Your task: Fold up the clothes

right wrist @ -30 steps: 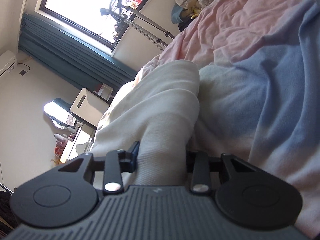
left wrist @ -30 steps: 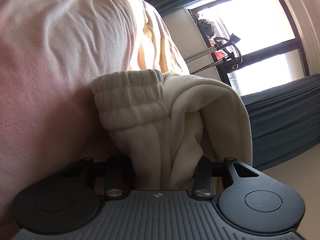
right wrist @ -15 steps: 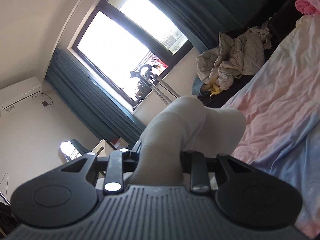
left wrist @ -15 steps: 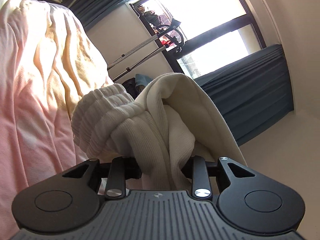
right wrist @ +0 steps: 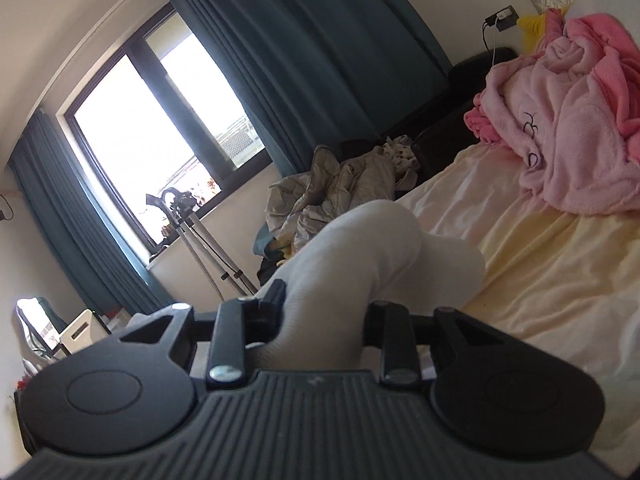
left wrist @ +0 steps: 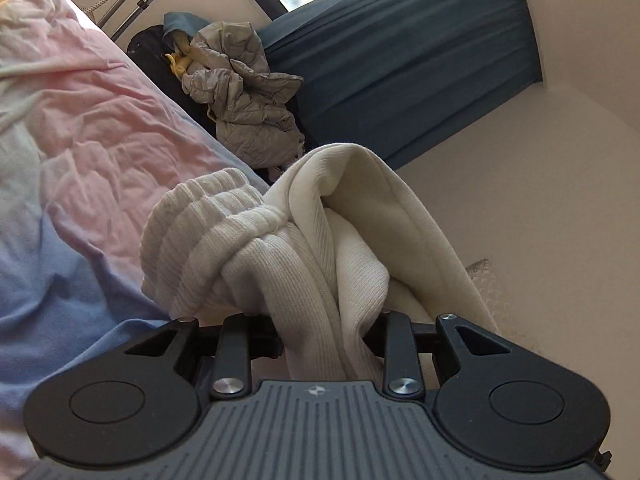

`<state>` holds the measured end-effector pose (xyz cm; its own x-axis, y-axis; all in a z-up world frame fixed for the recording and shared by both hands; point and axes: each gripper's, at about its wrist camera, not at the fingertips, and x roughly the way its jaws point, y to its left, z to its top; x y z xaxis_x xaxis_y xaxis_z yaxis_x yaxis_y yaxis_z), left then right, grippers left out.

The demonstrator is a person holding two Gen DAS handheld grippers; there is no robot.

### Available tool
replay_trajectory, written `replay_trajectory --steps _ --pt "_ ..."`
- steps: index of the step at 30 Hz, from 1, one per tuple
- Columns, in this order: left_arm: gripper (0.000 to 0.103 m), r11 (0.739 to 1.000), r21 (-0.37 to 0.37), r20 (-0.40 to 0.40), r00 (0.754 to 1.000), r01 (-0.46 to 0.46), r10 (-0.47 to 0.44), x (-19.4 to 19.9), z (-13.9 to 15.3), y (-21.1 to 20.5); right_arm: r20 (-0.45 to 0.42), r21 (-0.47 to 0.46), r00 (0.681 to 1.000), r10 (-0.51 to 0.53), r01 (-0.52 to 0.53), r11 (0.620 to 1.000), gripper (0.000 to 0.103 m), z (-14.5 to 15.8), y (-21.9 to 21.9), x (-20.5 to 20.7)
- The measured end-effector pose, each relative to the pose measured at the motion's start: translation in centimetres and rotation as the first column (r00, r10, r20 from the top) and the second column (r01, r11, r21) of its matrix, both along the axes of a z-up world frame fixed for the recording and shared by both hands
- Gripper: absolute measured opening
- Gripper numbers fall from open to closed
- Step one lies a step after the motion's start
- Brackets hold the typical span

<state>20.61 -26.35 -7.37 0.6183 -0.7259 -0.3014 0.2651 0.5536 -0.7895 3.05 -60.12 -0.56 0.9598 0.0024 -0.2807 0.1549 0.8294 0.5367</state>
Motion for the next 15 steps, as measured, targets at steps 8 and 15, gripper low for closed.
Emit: replay_trajectory --steps 8,15 --pt "0.042 0.985 0.15 -0.023 0.997 0.082 -0.079 -0.1 -5.8 -0.9 -0.28 0.143 0.959 -0.032 0.074 0.987 0.033 -11.7 -0.8 -0.4" --pt "0.077 0.975 0.217 -0.05 0.998 0.048 -0.038 -1.6 -5.2 2.2 -0.263 0.19 0.962 -0.07 0.123 0.974 0.046 -11.7 -0.1 -1.8"
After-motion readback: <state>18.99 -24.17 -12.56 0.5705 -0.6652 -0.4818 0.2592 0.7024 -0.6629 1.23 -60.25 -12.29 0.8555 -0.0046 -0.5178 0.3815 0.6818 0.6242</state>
